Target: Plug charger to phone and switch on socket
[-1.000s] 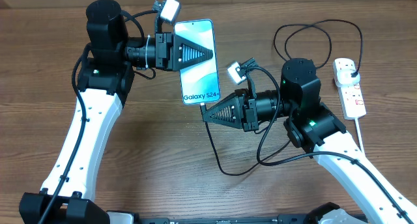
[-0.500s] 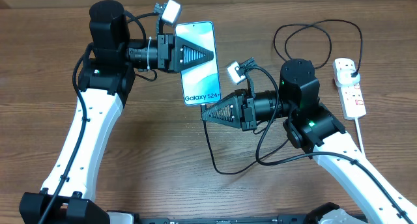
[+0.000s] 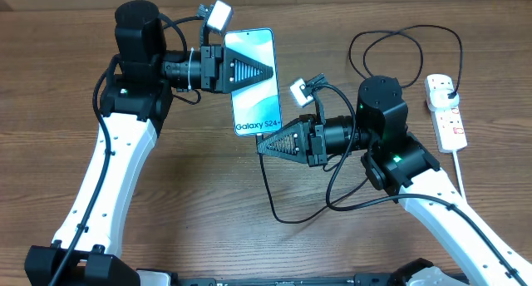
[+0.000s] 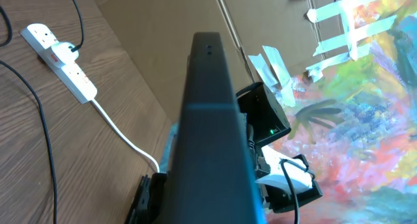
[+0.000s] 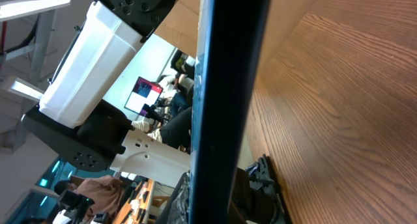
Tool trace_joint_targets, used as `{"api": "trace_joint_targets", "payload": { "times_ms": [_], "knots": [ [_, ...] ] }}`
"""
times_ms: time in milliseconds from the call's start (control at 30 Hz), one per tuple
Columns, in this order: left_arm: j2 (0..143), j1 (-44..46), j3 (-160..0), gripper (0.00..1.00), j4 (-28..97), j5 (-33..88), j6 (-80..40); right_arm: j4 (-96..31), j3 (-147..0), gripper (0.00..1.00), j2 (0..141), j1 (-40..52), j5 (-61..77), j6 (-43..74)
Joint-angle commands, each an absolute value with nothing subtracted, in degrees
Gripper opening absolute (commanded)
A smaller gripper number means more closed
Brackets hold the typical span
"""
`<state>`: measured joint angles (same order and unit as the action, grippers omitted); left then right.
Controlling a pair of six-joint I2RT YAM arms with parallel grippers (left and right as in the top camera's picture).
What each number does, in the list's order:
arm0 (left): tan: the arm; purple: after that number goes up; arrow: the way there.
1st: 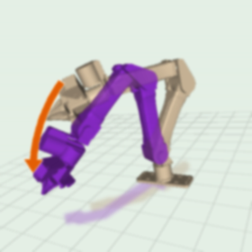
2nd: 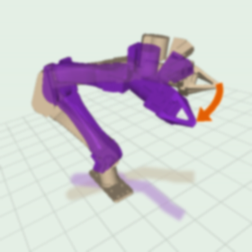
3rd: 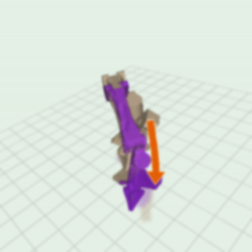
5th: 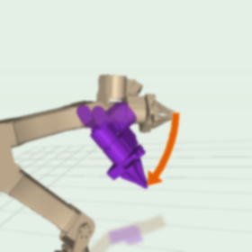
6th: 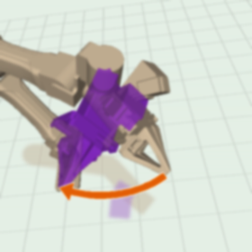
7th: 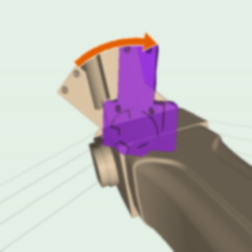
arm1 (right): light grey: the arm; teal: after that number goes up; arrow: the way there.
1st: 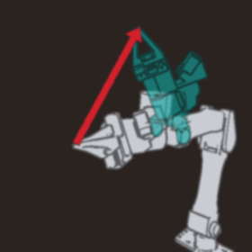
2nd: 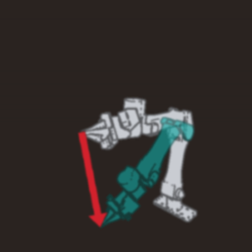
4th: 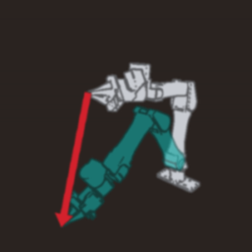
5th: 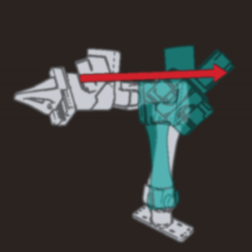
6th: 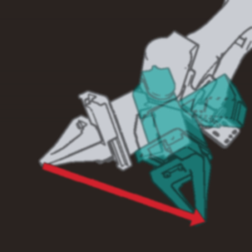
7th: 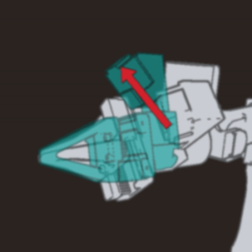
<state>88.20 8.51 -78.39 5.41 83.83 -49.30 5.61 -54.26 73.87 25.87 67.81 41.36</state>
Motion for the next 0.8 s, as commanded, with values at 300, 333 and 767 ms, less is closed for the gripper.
{"api": "trace_joint_targets", "payload": {
  "times_ms": [300, 333, 767],
  "knots": [
    [87.7, 10.6, -78.8, 0.04, 6.2, 90.7, -47.7, 8.4, -55.5, 0.46, 73.1, 23.7, 60.5, 43.0],
    [87.7, 10.6, -78.8, 0.05, 6.2, 90.7, -47.7, 8.3, -55.5, 0.54, 73.1, 23.7, 60.6, 43.0],
    [87.7, 11.0, -78.8, 0.08, 6.2, 90.7, -44.1, 12.6, -55.5, 0.51, 73.1, 23.3, 62.0, 46.6]
  ]
}}
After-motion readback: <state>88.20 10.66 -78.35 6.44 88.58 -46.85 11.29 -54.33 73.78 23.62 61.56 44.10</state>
